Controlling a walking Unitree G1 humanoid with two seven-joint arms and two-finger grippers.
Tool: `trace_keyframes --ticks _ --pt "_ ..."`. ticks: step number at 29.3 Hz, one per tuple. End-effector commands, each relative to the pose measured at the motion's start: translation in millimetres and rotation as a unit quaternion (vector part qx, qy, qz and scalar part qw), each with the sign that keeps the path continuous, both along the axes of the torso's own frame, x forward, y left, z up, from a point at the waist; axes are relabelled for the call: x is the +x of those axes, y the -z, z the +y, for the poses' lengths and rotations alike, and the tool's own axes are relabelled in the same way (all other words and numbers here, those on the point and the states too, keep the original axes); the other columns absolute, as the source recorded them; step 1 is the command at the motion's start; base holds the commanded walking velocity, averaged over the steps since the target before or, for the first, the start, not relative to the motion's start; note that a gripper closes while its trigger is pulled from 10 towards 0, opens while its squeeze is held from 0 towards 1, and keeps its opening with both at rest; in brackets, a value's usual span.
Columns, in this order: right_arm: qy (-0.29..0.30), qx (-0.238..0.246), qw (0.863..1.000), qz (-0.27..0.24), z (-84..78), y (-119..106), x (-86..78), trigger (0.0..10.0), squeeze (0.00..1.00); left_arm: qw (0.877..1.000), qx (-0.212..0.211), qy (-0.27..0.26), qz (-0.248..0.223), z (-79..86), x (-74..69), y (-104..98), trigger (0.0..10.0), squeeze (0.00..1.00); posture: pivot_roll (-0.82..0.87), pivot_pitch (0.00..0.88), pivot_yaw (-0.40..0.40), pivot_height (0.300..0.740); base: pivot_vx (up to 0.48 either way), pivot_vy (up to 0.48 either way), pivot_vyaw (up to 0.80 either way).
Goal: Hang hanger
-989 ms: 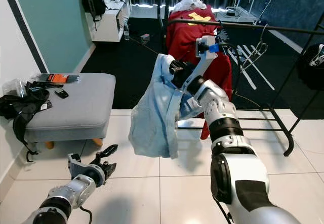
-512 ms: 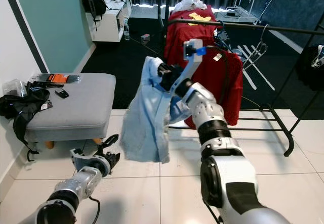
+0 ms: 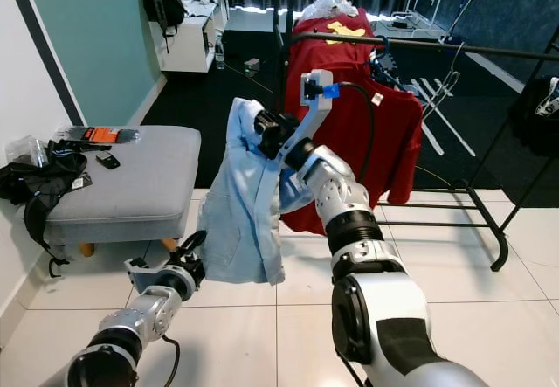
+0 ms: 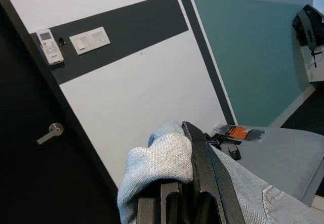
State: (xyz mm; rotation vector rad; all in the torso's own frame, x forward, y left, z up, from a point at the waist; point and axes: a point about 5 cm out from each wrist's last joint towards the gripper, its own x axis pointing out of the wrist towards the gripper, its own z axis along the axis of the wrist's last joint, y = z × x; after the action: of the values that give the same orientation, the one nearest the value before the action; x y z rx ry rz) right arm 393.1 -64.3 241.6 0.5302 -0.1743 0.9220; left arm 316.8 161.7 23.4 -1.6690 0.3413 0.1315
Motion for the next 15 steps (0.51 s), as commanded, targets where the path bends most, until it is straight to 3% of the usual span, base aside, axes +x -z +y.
trace_keyframes --ticks 1,12,15 --pt "0.007 0.016 1.000 -0.008 -4.3 -4.0 0.0 0.0 0.00 1.000 -0.007 -0.005 0.000 -1.8 0.7 -0.4 0.0 0.00 0.00 0.012 -0.080 0.740 0.000 0.000 0.00" --pt "0.014 0.015 1.000 -0.007 -8.1 -0.8 -0.1 0.0 0.00 1.000 0.003 -0.020 0.010 6.7 0.4 0.4 0.0 0.00 0.00 0.004 -0.074 0.740 0.000 0.000 0.00" --pt "0.028 0.014 1.000 -0.003 -16.1 4.8 -0.7 0.0 0.00 0.998 0.061 -0.016 0.002 16.6 3.0 -3.4 0.0 0.00 0.00 0.005 -0.077 0.740 0.000 0.000 0.00"
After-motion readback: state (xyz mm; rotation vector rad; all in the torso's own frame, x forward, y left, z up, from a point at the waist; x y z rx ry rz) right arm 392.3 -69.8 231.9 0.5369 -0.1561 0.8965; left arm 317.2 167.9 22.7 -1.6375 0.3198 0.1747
